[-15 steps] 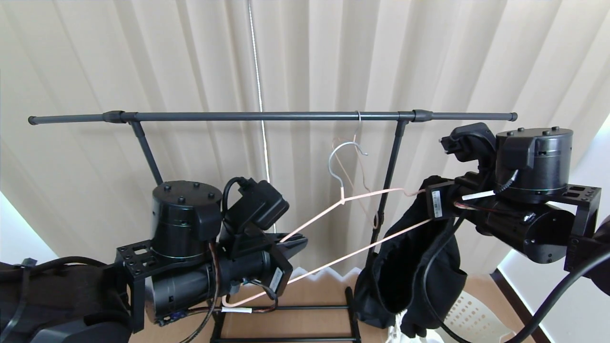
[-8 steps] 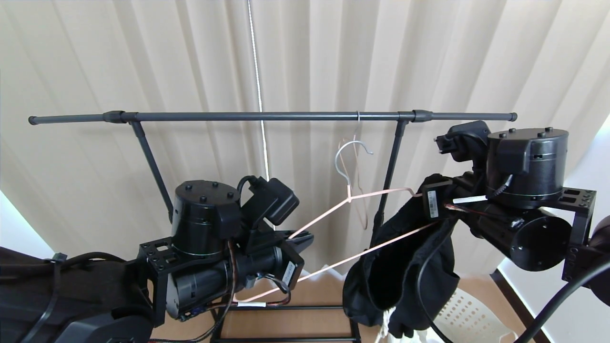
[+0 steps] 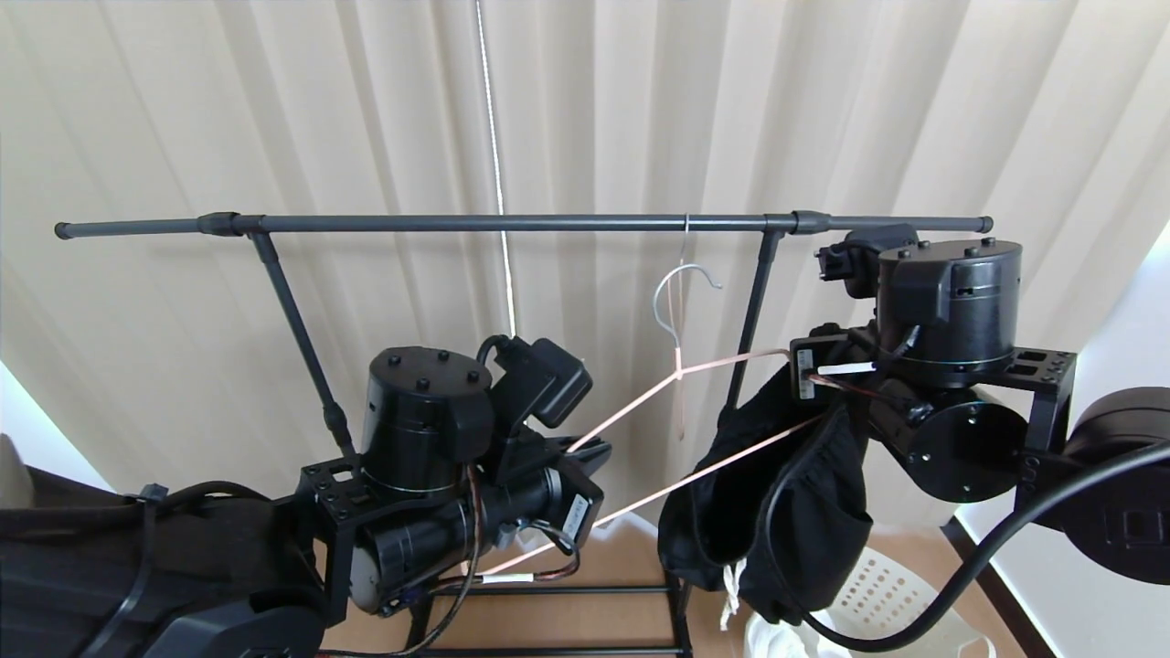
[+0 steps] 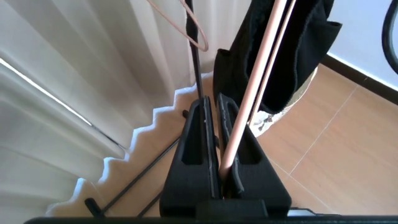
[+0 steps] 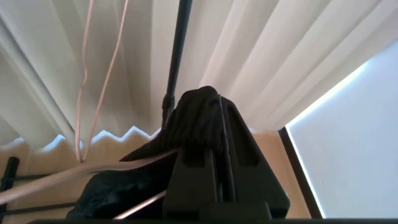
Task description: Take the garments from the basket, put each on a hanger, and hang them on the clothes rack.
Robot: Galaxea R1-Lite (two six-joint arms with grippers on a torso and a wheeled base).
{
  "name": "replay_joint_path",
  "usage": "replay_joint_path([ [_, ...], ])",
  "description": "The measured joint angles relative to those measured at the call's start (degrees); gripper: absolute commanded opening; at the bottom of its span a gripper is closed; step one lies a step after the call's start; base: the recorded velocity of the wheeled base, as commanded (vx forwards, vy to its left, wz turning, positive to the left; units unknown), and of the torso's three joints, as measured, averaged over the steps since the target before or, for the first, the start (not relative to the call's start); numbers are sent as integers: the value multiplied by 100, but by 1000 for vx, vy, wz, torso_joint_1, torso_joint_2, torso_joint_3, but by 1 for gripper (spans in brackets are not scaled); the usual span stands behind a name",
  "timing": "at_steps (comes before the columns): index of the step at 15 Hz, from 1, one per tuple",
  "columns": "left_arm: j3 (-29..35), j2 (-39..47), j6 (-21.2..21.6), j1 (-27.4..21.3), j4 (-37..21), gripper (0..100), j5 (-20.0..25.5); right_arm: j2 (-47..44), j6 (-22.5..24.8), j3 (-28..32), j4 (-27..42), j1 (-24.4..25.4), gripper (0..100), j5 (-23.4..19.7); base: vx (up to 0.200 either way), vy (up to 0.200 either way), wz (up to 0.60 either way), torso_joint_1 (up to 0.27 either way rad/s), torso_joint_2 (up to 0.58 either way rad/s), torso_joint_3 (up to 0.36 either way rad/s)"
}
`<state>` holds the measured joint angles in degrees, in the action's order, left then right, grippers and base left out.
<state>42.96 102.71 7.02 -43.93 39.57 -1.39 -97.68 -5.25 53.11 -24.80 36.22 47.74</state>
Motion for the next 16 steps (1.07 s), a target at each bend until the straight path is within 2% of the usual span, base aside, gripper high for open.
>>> replay_joint_path([
  [7, 202, 291, 0, -135, -5, 0, -154, 206, -43, 68, 2, 265, 0, 0, 0, 0, 0, 0, 0, 0],
  [13, 299, 391, -89, -184, 22, 0, -158, 267, -210, 46, 2, 824, 0, -6, 0, 0, 0, 0, 0, 0],
  [16, 360, 518, -82, -187, 228, 0, -194, 278, -257, 71, -5, 984, 0, -17, 0, 0, 0, 0, 0, 0],
])
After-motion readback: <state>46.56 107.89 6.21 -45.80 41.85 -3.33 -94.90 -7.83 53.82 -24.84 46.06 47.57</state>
